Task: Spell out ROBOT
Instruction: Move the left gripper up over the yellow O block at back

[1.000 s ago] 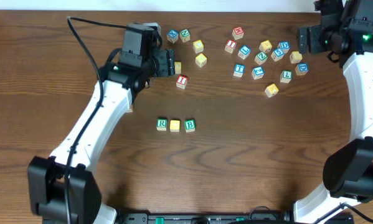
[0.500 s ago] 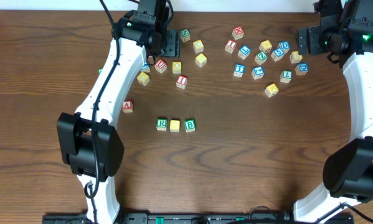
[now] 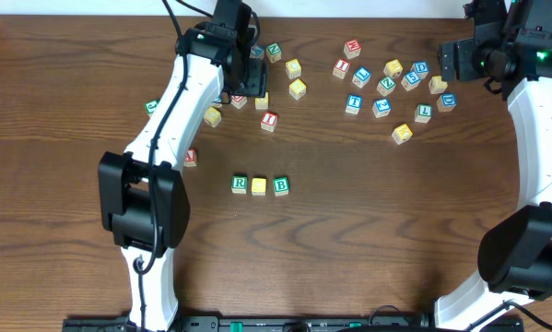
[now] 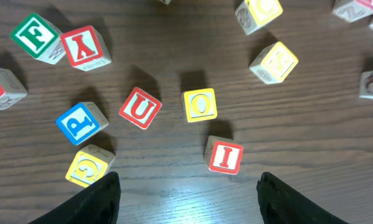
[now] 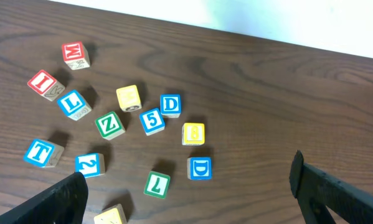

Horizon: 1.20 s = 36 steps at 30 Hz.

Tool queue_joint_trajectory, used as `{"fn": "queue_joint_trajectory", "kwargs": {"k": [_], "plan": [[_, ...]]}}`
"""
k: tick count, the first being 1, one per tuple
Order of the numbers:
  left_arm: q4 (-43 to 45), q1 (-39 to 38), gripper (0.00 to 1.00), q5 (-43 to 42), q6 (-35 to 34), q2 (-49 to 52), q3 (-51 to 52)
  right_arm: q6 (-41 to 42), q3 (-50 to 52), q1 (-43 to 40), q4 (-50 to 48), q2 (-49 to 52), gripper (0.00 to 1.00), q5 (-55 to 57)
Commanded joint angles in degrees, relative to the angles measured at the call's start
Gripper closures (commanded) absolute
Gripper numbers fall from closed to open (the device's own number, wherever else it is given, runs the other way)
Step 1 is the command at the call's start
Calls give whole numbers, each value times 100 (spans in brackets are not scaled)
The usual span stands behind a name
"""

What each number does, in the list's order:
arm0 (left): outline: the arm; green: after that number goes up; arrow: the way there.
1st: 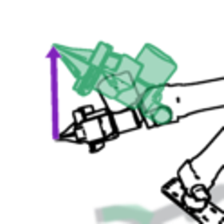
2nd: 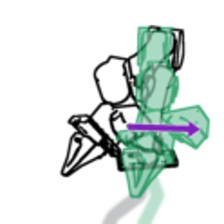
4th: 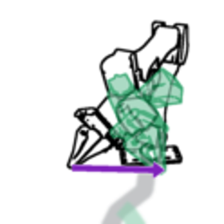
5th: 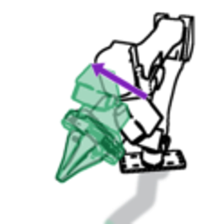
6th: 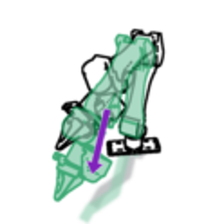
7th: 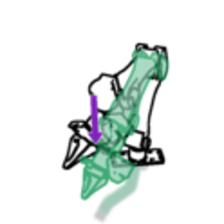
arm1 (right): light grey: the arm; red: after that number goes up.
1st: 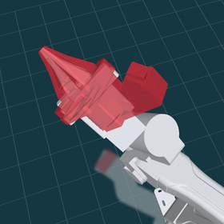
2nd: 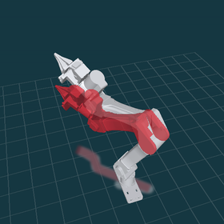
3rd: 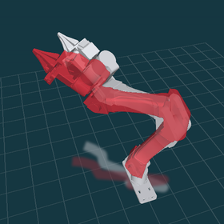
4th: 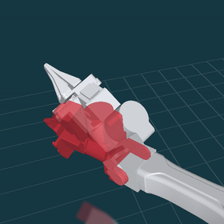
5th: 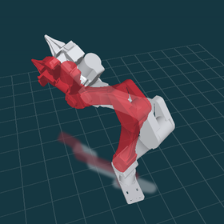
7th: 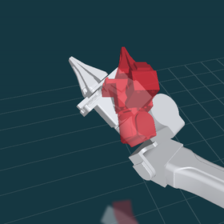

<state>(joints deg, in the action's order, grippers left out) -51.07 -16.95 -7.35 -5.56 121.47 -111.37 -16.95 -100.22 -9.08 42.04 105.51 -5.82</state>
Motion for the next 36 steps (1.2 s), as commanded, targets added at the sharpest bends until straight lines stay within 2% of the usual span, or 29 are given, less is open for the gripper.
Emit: {"fn": "queue_joint_trajectory", "kwargs": {"k": [1,20,24,36], "plan": [[-31,-85,31,52,269,87,-208,83,-81,35,0,59,1,-57],[214,-435,30,323,334,382,-256,85,-79,55,96,63,1,-61],[389,-439,32,798,205,385,-256,87,-79,57,129,70,1,-74],[732,-435,33,848,-223,938,-256,87,-79,90,219,223,1,-81]]}}
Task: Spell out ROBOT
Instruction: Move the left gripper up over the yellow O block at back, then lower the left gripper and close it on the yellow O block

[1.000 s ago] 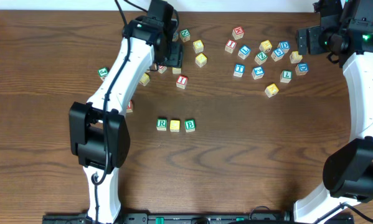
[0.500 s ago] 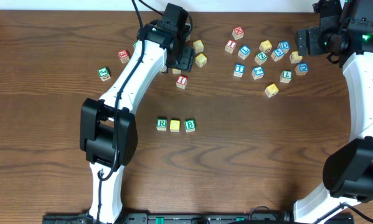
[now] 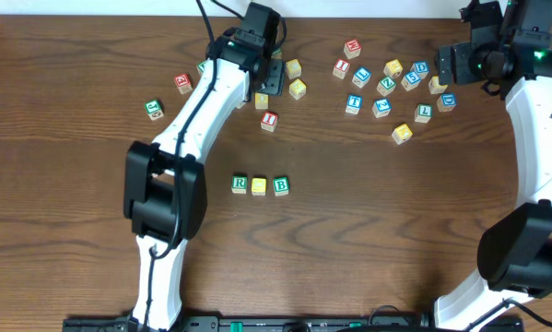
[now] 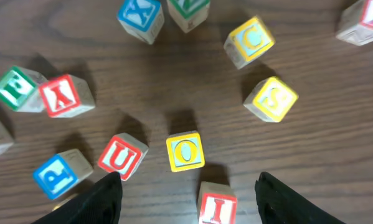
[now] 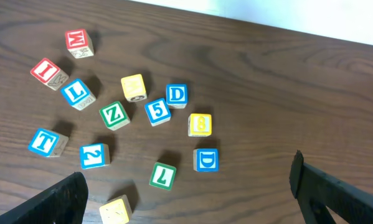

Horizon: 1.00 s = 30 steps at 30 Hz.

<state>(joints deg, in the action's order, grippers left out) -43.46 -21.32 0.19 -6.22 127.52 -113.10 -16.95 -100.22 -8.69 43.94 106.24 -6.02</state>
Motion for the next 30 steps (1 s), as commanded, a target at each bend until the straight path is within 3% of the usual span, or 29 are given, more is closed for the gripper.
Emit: {"fn": "queue_joint_trajectory", "kwargs": {"k": [1,30], "plan": [[-15,2,33,92,-162,389,-83,87,-79,59,39,177,1,-61],[55,2,34,92,-404,527,-138,83,-79,85,70,341,1,-57]]}}
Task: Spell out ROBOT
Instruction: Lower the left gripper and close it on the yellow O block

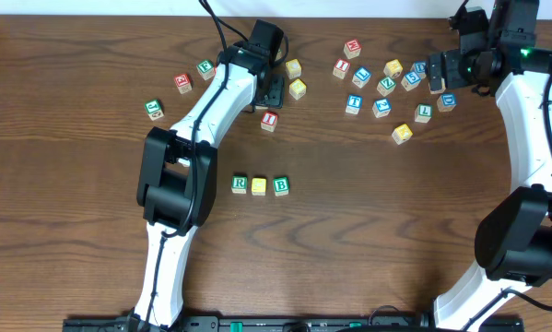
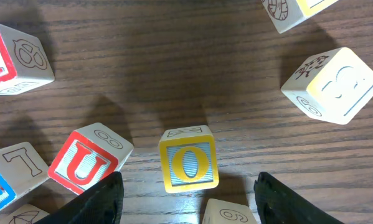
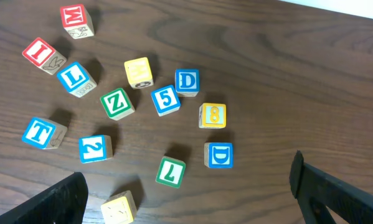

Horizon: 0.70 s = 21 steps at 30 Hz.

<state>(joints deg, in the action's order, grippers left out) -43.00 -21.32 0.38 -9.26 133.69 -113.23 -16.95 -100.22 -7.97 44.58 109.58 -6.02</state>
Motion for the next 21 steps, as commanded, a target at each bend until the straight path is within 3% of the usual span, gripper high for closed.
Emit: {"fn": "queue_joint_trajectory", "kwargs": {"k": [1,15,21], "plan": [[9,2,34,72,-116,-90,-125,83,-79,13,7,7,1,-57],[136,0,35,72,-225,-87,-125,83,-79,13,7,7,1,-57],[105,0,48,72,-225,-87,-122,83,-79,13,7,7,1,-57]]}}
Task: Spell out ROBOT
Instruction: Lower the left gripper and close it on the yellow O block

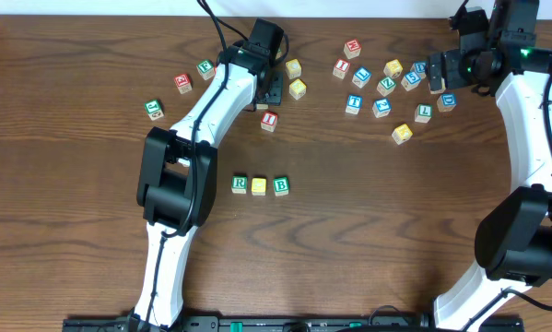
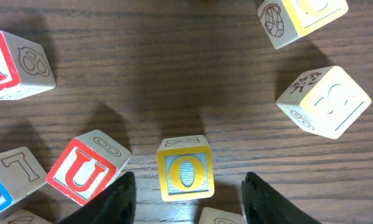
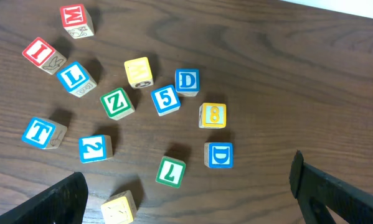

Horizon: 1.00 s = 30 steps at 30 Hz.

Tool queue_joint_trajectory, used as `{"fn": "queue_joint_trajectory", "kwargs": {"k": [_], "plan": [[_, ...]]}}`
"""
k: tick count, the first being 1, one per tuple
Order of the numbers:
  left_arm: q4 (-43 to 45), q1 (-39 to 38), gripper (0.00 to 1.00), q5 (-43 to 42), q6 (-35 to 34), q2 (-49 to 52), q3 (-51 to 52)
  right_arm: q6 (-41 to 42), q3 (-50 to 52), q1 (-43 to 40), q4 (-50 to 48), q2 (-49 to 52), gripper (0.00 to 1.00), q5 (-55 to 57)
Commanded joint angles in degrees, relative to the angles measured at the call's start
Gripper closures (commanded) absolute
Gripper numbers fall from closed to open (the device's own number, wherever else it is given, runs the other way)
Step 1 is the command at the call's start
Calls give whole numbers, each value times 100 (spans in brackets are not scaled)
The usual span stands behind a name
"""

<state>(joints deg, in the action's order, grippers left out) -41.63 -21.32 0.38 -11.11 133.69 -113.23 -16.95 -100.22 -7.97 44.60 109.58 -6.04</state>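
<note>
Three blocks stand in a row mid-table: green R, a yellow block, green B. A yellow O block lies in the left cluster, letter up. My left gripper is low over it and open, a finger on each side and clear of it; from overhead this gripper covers the O. A blue T block lies in the right cluster. High above that cluster my right gripper hangs open and holds nothing.
A red U block sits close to my left finger, and a pale block's top edge shows just below the O. A yellow S block is to the right. Red I lies nearer the row. Several letter and number blocks surround the T.
My left gripper's fingers stand a little closer together around the yellow O, still apart from it. The O sits slightly lower in the wrist view. The right arm has not moved.
My left gripper hung open high over the left cluster, with O, U, I and P below. Then it stood further right, the O nearer its jaws. Then it was low over the O, and now its fingers flank it more narrowly. The right gripper shifted slightly over its cluster.
</note>
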Motion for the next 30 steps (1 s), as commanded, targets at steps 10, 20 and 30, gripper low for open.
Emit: {"fn": "queue_joint_trajectory", "kwargs": {"k": [10,20,30], "plan": [[-105,-2,46,70,-37,-87,-35,83,-79,13,7,7,1,-55],[-20,-2,47,70,-37,-13,-24,83,-79,33,7,7,1,-55],[28,-2,46,26,-37,146,-24,83,-79,13,7,7,1,-55]]}}
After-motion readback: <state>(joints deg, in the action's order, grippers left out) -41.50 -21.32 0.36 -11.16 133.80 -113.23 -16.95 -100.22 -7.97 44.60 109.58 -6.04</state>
